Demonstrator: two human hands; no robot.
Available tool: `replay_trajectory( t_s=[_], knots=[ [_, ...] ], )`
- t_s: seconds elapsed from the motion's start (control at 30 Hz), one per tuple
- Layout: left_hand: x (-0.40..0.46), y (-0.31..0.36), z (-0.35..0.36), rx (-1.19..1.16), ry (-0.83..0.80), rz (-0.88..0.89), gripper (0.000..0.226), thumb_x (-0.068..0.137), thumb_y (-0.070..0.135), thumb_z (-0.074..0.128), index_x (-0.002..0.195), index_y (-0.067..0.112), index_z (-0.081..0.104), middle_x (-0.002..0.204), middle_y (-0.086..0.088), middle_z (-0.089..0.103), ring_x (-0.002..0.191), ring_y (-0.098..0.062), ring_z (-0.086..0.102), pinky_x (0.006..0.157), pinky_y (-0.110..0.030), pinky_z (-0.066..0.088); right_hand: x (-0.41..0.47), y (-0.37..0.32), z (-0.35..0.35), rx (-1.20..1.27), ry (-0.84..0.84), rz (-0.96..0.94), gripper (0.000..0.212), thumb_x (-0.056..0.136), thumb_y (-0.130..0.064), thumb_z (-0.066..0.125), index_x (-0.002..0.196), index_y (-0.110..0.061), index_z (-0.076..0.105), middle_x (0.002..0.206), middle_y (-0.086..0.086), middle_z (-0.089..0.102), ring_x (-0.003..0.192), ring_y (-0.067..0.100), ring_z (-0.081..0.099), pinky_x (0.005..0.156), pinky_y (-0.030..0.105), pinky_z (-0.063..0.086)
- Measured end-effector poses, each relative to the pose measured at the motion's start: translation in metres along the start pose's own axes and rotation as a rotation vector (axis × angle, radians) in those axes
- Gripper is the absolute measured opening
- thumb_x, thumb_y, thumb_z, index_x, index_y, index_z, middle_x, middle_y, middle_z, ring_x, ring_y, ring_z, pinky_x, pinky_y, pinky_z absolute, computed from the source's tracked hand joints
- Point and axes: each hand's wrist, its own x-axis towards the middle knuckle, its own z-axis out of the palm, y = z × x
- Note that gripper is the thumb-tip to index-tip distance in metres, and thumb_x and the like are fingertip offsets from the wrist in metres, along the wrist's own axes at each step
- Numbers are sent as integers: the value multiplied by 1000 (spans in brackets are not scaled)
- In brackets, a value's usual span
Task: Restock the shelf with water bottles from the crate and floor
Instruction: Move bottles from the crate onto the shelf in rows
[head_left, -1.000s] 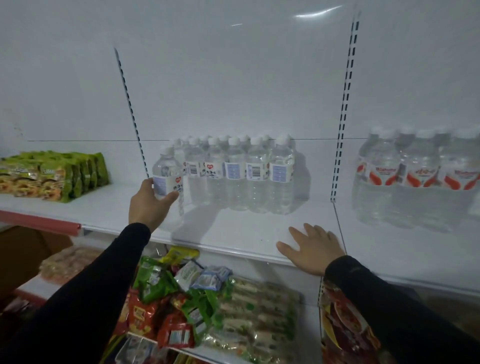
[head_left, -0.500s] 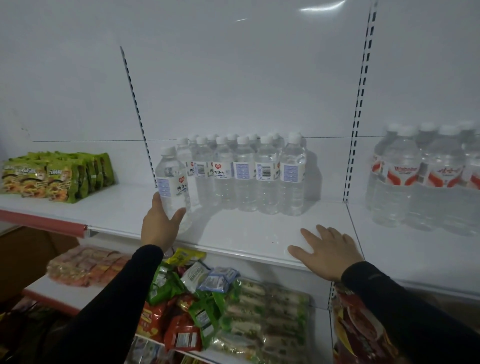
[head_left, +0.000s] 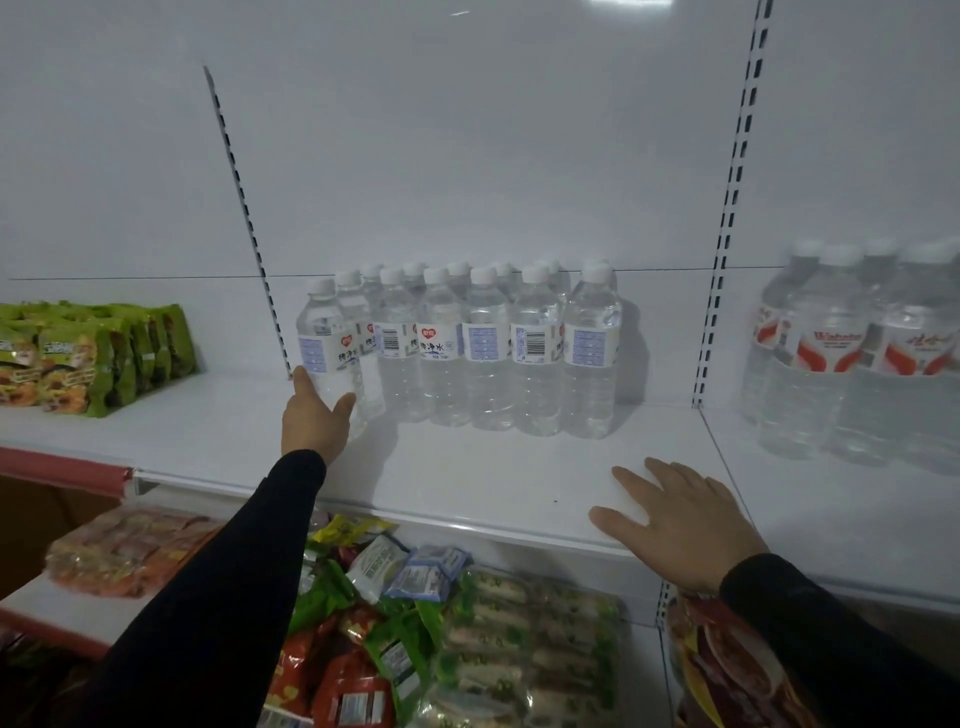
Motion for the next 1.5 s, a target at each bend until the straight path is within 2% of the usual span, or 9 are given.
replay_trajectory(
  t_s=[0.27,0.43,0.53,0.63,0.8,0.97,1.13,1.33,1.5],
  knots=[
    [-1,-6,0,38,-42,-23,78,95,27,60,153,9,12,142,-19,48,127,-40,47,102,-45,40,0,-1,0,26,28,3,77,89,-78,22,155,-40,15,166,-1,7,151,20,5,122,42,5],
    [-22,-12,-3,119,-79,-43,47,92,20,60,130,0,41,125,-24,58,110,-42,55,81,-39,41,0,-1,0,32,58,-10,78,89,-78,25,155,-37,21,165,1,13,150,21,11,121,42,9],
    [-49,-3,-8,146,-88,14,46,93,21,57,133,0,46,126,-21,58,114,-38,54,85,-36,40,0,0,1,75,97,-27,76,90,-75,30,153,-32,30,163,2,21,149,22,18,121,41,13],
    [-88,8,-17,153,-106,85,59,96,34,55,146,8,38,141,-16,49,127,-32,47,102,-40,38,-5,2,1,170,216,-124,69,95,-64,39,149,-22,40,157,5,35,144,21,31,119,36,21],
    [-174,32,-20,145,-111,216,53,96,40,54,141,15,47,141,-5,52,129,-20,47,103,-37,38,-43,11,8,252,455,-350,65,93,-55,42,143,-14,50,145,9,50,134,24,44,112,34,31],
    [-271,18,8,172,-216,318,44,94,34,60,132,12,58,132,-8,60,117,-24,57,93,-28,39,-118,50,65,312,693,-537,46,95,-39,53,126,-7,65,130,14,61,118,24,55,100,32,43],
    [-378,-25,62,250,-603,246,47,95,38,59,137,17,52,140,-5,52,120,-24,55,96,-29,41,-194,114,174,342,329,-339,52,95,-44,55,134,-11,59,135,10,57,122,26,57,100,39,49],
    [-466,-93,131,427,-1084,133,54,93,44,56,140,17,49,135,-8,54,116,-25,56,93,-28,43,-264,182,283,306,-290,66,91,81,-74,15,149,-19,41,150,6,42,139,25,39,113,33,33],
    [-519,-141,188,510,-1317,65,50,95,37,55,140,16,48,133,-9,55,119,-26,53,96,-31,41,-300,227,366,283,-527,301,65,93,-58,43,145,-20,43,144,10,49,131,29,46,105,36,41]
  ],
)
